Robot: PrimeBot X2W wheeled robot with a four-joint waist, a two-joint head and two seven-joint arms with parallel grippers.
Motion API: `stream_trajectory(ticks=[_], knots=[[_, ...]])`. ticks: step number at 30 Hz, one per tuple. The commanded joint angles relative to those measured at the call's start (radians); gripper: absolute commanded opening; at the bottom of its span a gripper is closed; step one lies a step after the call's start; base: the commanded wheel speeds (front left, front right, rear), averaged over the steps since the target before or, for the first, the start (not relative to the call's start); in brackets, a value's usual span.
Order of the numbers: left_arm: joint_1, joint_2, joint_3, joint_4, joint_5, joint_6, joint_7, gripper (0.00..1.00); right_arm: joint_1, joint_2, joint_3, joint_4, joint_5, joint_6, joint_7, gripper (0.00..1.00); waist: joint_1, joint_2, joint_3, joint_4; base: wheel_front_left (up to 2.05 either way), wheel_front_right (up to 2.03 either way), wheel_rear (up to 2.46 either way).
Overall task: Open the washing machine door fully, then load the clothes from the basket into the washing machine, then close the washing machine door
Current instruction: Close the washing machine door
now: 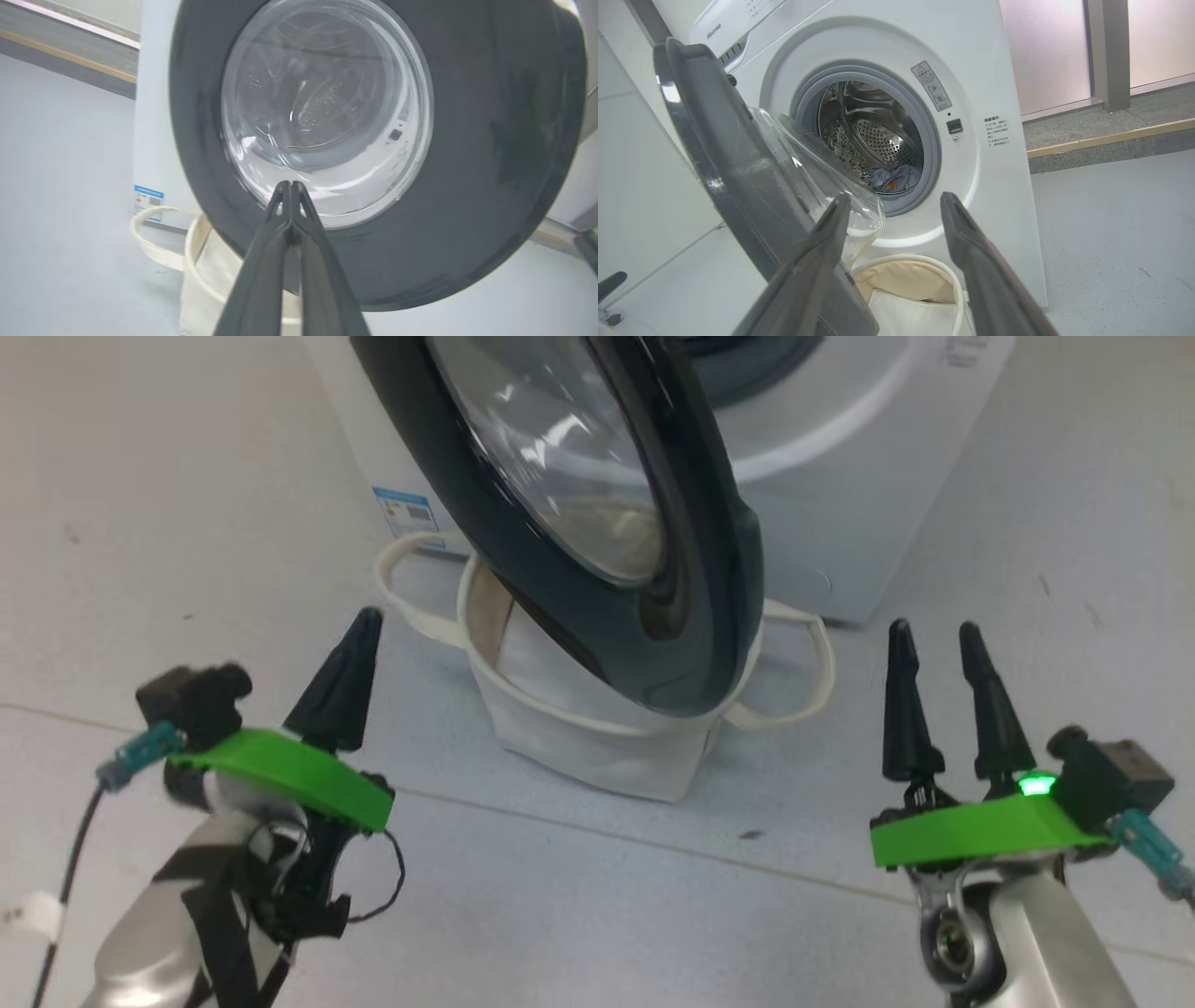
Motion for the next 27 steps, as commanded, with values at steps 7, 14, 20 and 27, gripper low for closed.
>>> stream_trajectory(ticks=[7, 14, 20, 27], knots=[[0.108, -0.030, 0.184, -0.039, 0.315, 0.171, -0.045, 0.00, 0.052, 0.004, 0.038, -0.070, 0.007, 0.000, -0.005, 1.00, 0.0000, 0.0000, -0.077, 0.081, 0.00, 0.00, 0.00], [0.283, -0.114, 0.336, -0.113, 0.567, 0.203, -0.045, 0.00, 0.060, 0.004, 0.051, -0.071, -0.022, 0.000, -0.005, 1.00, 0.0000, 0.0000, -0.058, 0.093, 0.00, 0.00, 0.00], [0.338, -0.176, 0.384, -0.145, 0.703, 0.138, -0.045, 1.00, 0.065, 0.004, 0.060, -0.057, -0.050, 0.000, -0.005, 1.00, 0.0000, 0.0000, -0.060, 0.100, 0.00, 0.00, 0.00], [0.376, -0.231, 0.449, -0.165, 0.757, 0.057, -0.045, 1.00, 0.070, 0.004, 0.061, -0.055, -0.044, 0.000, -0.005, 1.00, 0.0000, 0.0000, -0.073, 0.098, 0.00, 0.00, 0.00]])
